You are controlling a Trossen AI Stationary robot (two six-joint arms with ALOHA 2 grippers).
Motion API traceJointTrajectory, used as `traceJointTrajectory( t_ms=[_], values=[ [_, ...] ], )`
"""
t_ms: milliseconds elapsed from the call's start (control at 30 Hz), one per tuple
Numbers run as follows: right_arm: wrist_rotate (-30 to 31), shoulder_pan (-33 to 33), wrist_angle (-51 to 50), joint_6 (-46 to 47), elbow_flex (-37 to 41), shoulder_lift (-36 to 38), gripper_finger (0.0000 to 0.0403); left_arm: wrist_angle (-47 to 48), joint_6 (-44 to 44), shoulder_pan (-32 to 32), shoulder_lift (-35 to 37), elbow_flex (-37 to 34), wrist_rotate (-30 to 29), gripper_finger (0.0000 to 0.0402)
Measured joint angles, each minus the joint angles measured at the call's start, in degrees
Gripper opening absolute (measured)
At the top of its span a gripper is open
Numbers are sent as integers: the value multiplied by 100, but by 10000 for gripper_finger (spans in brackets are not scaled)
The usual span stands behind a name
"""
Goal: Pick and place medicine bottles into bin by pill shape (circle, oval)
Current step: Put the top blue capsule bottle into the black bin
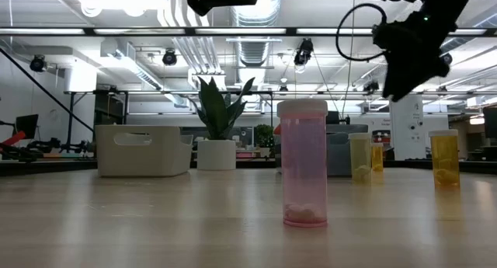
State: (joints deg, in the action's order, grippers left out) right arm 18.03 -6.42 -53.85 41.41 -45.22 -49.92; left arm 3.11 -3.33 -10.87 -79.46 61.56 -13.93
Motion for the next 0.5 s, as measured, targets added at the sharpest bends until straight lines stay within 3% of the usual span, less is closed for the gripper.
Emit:
traceJointTrajectory(
  t_ms=[200, 500],
  values=[
    [-364, 15, -1048, 681, -72, -15, 175, -5, -46, 0, 59, 0, -2, 106],
    [-959, 66, -1232, 1156, -56, -224, 175, 0, -198, 0, 61, 0, -7, 106]
  ],
)
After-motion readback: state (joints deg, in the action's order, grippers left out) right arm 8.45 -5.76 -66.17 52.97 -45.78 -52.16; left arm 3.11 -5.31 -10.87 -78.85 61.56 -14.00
